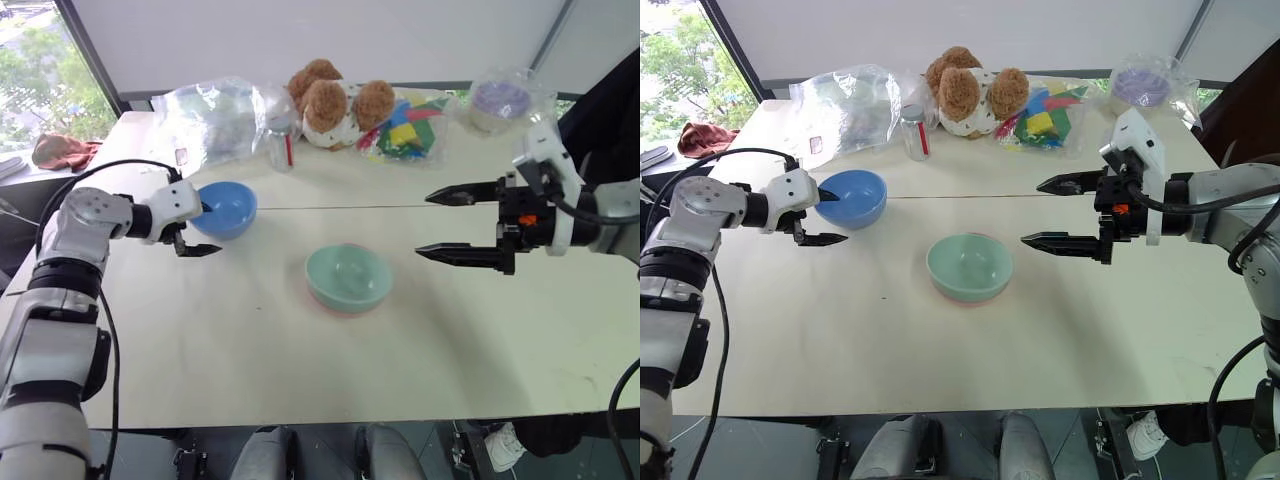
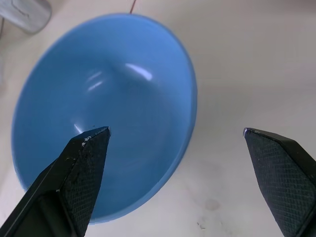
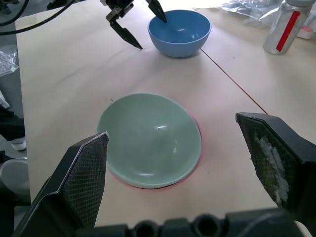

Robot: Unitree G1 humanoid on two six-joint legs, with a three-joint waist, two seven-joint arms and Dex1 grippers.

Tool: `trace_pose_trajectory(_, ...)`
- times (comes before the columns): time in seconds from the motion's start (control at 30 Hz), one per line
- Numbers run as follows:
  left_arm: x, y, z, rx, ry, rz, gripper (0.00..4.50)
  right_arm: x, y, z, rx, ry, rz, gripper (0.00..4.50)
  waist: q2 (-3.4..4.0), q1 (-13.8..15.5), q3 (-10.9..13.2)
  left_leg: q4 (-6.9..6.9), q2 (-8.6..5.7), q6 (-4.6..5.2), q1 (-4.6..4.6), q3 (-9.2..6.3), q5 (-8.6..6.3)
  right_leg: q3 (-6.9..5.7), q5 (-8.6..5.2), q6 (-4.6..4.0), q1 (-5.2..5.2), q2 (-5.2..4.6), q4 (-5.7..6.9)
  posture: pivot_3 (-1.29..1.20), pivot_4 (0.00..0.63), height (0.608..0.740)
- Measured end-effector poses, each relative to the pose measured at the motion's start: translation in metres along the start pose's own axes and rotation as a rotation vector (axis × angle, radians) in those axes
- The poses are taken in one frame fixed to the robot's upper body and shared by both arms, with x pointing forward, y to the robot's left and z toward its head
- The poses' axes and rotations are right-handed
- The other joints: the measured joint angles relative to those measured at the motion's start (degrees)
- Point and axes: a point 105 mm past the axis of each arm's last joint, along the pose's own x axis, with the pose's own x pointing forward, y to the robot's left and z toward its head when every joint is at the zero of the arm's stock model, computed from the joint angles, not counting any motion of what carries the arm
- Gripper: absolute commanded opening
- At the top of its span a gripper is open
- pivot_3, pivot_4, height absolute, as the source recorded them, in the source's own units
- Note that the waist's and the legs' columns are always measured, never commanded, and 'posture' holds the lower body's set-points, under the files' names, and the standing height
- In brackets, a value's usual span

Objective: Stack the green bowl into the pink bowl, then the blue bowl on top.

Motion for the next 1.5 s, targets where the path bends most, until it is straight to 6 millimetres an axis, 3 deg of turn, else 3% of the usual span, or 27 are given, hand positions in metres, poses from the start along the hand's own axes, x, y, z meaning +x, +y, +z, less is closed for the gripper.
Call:
trace_pose_trajectory(0.1, 0.005, -0.002, -0.004, -0.013, 0.014, 0.000, 3.17, 0.000, 0.000, 0.000, 0.000, 0.000, 0.000, 4.50, 0.00, -0.05, 0.00, 0.00, 0.01, 0.00, 0.00, 0.00, 0.00, 0.00, 0.00, 0.00, -0.02, 0.00, 0.01, 0.00, 0.150, 0.740)
trace_pose_trajectory(0.3, 0.007, 0.000, 0.000, 0.006, 0.015, -0.016, 0.16, 0.000, -0.001, 0.000, -0.002, 0.004, -0.009, 4.50, -0.01, -0.04, 0.01, 0.00, 0.01, -0.01, 0.00, 0.01, 0.00, 0.00, 0.01, 0.01, -0.02, 0.00, 0.01, 0.00, 0.150, 0.740)
trace_pose_trajectory(0.33, 0.008, 0.000, 0.002, 0.009, 0.009, -0.023, 0.07, 0.000, -0.001, 0.000, -0.002, 0.005, -0.010, 4.50, -0.01, -0.03, 0.01, 0.00, 0.01, -0.01, 0.00, 0.01, 0.00, 0.00, 0.01, 0.01, -0.02, 0.00, 0.01, 0.00, 0.150, 0.740)
trace_pose_trajectory(0.57, 0.009, 0.007, 0.029, 0.054, -0.039, -0.083, 0.07, -0.001, -0.002, 0.000, -0.010, 0.007, -0.018, 4.50, -0.05, 0.08, 0.03, 0.01, 0.00, -0.02, -0.02, 0.00, 0.01, -0.02, 0.01, 0.01, -0.02, 0.00, 0.01, 0.00, 0.150, 0.740)
trace_pose_trajectory(0.73, 0.014, 0.003, 0.094, 0.179, -0.216, -0.239, 0.07, -0.002, -0.003, -0.001, -0.021, 0.014, -0.029, 4.50, -0.05, 0.07, 0.03, 0.02, -0.01, -0.21, -0.07, 0.01, 0.12, -0.02, 0.01, 0.02, -0.02, 0.00, 0.00, 0.00, 0.150, 0.740)
trace_pose_trajectory(0.87, 0.015, -0.022, 0.172, 0.321, -0.437, -0.425, 0.07, -0.002, -0.004, -0.001, -0.023, 0.017, -0.031, 4.50, -0.05, -0.20, 0.03, 0.02, 0.00, -0.23, -0.19, -0.10, 0.13, -0.02, 0.04, 0.07, -0.04, -0.01, 0.01, 0.00, 0.150, 0.740)
trace_pose_trajectory(0.97, 0.014, -0.045, 0.200, 0.387, -0.499, -0.540, 0.07, -0.003, -0.004, -0.002, -0.022, 0.021, -0.034, 4.50, -0.01, -0.93, 0.01, -0.03, 0.01, -0.23, -0.17, -0.11, 0.13, 0.08, 0.04, 0.07, -0.08, -0.01, 0.01, 0.00, 0.150, 0.740)
trace_pose_trajectory(1.17, 0.019, -0.089, 0.205, 0.439, -0.467, -0.767, 0.07, -0.010, -0.003, -0.008, -0.007, 0.037, -0.069, 4.50, -0.01, -1.45, 0.02, 0.00, 0.02, -0.17, -0.10, -0.12, 0.10, 0.16, 0.04, 0.07, -0.10, 0.01, 0.04, 0.00, 0.150, 0.740)
trace_pose_trajectory(1.43, 0.024, -0.111, 0.183, 0.484, -0.376, -0.885, 0.07, -0.017, 0.005, -0.008, 0.008, 0.038, -0.101, 4.50, -0.01, -0.99, 0.02, 0.04, 0.01, -0.14, -0.11, -0.11, 0.09, 0.16, 0.04, 0.06, -0.08, 0.02, 0.01, 0.00, 0.150, 0.740)
trace_pose_trajectory(1.5, 0.027, -0.113, 0.179, 0.499, -0.361, -0.896, 0.67, -0.018, 0.009, -0.008, 0.015, 0.035, -0.099, 4.50, -0.01, -0.90, 0.02, 0.04, 0.00, -0.14, -0.11, -0.11, 0.09, 0.16, 0.04, 0.06, -0.07, 0.03, 0.00, 0.00, 0.150, 0.740)
